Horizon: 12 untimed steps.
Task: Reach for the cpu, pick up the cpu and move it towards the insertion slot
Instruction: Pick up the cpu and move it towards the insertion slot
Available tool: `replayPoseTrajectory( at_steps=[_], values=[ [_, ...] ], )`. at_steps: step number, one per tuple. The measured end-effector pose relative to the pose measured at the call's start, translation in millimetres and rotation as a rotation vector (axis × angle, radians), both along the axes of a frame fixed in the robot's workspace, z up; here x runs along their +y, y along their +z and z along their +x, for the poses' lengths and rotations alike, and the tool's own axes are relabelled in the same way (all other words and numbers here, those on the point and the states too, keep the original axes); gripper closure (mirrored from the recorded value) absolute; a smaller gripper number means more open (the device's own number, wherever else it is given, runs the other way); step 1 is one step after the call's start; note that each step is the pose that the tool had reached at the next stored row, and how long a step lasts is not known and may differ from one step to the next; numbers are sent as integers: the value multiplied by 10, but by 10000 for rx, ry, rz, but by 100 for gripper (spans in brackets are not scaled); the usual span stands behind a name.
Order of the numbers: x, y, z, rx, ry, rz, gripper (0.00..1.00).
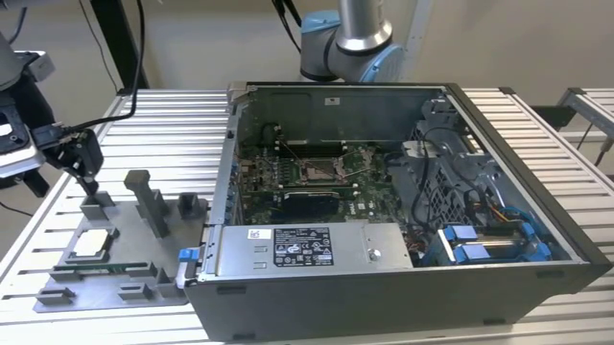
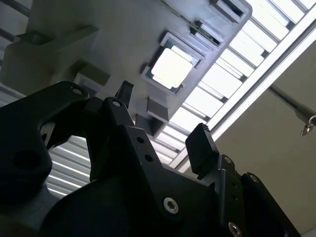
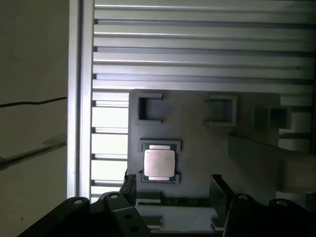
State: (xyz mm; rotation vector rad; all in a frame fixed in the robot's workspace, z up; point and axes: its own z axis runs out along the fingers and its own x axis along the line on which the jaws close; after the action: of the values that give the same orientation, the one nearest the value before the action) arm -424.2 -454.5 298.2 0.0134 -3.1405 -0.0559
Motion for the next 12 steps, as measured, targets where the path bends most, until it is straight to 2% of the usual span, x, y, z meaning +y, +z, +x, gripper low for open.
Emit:
replayPoseTrajectory(
  at_steps=[12],
  values=[
    [1, -118, -1, -1, -2, 0, 0]
  ],
)
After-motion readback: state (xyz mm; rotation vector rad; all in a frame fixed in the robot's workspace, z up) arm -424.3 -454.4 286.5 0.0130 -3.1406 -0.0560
